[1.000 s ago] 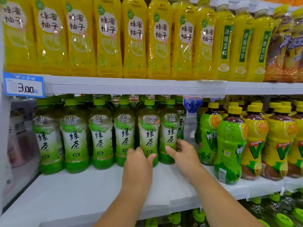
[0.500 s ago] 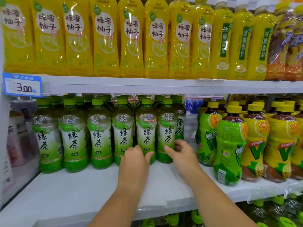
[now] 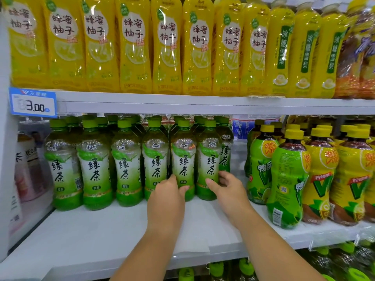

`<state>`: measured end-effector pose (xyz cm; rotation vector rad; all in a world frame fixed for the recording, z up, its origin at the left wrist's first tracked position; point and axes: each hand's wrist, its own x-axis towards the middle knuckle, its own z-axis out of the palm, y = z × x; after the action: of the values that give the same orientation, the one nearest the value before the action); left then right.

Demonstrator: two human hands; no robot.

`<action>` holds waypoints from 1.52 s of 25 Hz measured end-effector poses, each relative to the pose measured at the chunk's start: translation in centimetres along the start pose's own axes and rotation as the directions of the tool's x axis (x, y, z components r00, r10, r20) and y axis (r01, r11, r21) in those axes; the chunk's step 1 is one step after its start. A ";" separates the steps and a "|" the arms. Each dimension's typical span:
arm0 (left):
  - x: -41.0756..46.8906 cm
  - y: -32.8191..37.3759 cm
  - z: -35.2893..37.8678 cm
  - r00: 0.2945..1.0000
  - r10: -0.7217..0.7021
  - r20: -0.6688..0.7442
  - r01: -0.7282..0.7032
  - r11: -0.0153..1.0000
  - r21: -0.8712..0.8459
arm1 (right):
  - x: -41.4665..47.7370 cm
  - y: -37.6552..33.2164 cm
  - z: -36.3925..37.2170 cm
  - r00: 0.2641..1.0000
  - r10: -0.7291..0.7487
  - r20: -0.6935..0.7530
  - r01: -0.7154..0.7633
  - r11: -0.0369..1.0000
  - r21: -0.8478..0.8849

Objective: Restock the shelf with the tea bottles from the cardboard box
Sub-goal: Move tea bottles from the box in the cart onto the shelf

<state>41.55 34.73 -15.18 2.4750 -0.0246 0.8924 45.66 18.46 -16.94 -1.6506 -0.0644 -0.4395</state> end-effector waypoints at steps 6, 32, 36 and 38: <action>-0.1 0.0 -0.3 1.000 -0.017 -0.018 0.018 1.000 0.014 | -0.4 0.0 0.4 0.999 -0.027 -0.034 0.024 0.997 -0.079; -0.6 0.8 -2.6 0.912 -0.201 0.358 0.345 0.848 -0.402 | -3.2 -5.1 -1.0 0.950 0.311 -0.008 -0.310 0.943 -0.118; -1.2 3.4 -6.2 0.768 -0.288 0.572 0.554 0.748 -0.367 | -5.7 -8.5 -3.0 0.891 0.454 -0.008 -0.450 0.880 -0.150; -1.9 4.8 -8.2 0.724 -0.298 0.622 0.598 0.721 -0.351 | -7.4 -10.3 -4.0 0.858 0.513 -0.004 -0.510 0.851 -0.124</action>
<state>34.31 34.04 -8.73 1.9591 0.1478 -0.0551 34.74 17.57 -9.31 -1.7131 0.3846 -0.0074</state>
